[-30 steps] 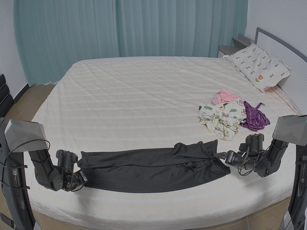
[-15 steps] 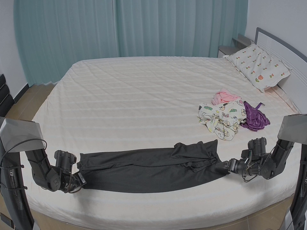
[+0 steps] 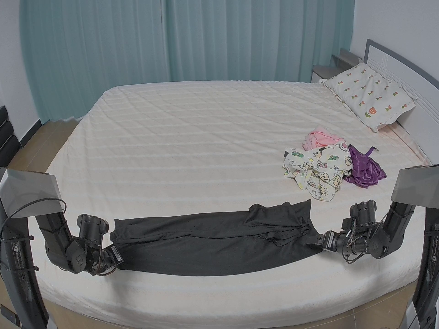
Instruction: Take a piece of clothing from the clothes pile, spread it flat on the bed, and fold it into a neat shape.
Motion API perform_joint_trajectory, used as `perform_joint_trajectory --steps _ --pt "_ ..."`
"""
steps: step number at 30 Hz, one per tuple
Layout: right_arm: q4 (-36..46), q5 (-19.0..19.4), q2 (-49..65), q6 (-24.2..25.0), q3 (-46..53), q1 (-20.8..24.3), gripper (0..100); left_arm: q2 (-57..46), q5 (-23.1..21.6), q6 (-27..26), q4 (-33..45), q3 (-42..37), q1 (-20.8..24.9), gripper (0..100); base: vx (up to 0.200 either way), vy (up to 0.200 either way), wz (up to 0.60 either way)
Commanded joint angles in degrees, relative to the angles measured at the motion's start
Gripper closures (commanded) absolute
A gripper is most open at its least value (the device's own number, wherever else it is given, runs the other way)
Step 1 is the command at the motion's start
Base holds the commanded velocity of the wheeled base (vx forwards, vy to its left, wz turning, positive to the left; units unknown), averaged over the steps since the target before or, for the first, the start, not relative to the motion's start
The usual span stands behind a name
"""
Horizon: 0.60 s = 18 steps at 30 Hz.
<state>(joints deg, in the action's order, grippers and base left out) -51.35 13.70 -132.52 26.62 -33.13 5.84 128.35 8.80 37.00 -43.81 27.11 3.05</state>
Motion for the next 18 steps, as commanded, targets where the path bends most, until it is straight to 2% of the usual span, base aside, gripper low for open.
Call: perform_joint_trajectory --steps 1,4,18 --pt "-0.3 -1.7 -3.0 0.2 -1.7 1.2 100 0.1 -0.1 0.0 0.0 0.0 -0.1 100 0.0 0.0 0.0" --pt "-0.2 -4.2 -3.2 0.0 -1.7 1.6 100 0.1 -0.2 0.0 0.0 0.0 -0.1 100 0.0 0.0 0.0" --pt "1.2 -5.0 2.6 -0.3 4.0 1.4 100 -1.2 -0.1 -1.7 1.8 -0.7 -0.4 100 0.0 0.0 0.0"
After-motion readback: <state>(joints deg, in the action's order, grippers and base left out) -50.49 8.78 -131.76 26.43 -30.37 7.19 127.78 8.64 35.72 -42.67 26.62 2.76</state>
